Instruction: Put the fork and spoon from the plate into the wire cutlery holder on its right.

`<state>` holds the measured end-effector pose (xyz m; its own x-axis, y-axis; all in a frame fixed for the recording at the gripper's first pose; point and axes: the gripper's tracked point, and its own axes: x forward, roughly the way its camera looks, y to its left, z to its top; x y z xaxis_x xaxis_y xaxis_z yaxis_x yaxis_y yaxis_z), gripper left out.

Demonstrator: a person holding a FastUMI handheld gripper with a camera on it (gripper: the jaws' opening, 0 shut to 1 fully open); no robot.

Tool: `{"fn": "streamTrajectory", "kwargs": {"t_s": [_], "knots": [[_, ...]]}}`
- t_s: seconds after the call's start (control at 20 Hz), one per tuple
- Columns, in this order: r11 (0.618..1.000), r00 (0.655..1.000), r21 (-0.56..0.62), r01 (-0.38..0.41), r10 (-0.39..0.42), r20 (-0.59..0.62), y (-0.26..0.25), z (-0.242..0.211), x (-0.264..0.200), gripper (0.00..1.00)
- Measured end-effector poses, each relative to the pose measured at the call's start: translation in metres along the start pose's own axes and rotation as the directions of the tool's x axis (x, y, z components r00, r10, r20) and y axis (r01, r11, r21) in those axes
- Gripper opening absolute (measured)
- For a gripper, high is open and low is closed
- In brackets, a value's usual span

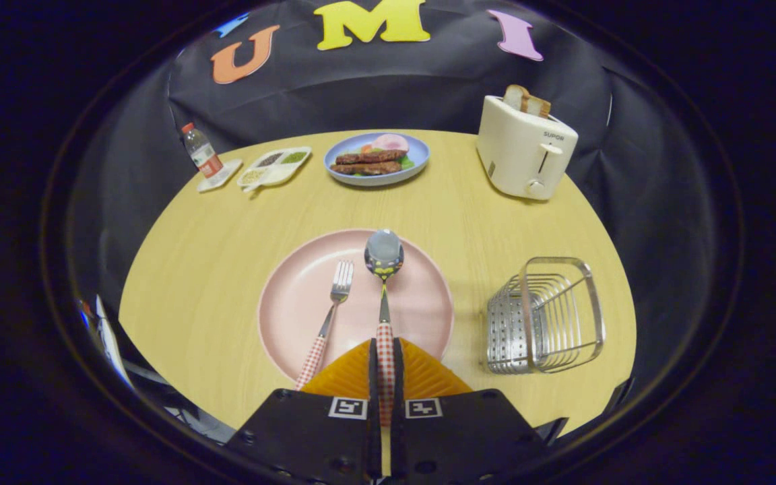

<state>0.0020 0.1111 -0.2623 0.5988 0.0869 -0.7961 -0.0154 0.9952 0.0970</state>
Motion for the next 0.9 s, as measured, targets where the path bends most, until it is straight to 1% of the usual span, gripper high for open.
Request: {"fn": "streamTrajectory", "kwargs": {"t_s": [0.1,0.15,0.3,0.45,0.6,0.75,0.9], "knots": [[1.000,0.999,0.015,-0.024,0.024,-0.028,-0.011,0.016,-0.029,0.06],[1.000,0.999,0.012,-0.022,0.023,-0.044,-0.022,0.024,-0.044,0.05],[1.000,0.995,0.018,0.013,-0.011,-0.095,-0.064,0.042,-0.082,0.06],[0.998,0.978,0.015,0.061,-0.056,-0.200,-0.104,0.035,-0.102,0.06],[0.997,0.935,0.041,0.063,-0.045,-0.353,-0.118,0.012,-0.106,0.05],[0.995,0.884,0.058,0.081,-0.045,-0.465,-0.129,-0.007,-0.095,0.05],[0.984,0.832,0.139,0.110,-0.015,-0.555,-0.131,-0.014,-0.078,0.05]]}}
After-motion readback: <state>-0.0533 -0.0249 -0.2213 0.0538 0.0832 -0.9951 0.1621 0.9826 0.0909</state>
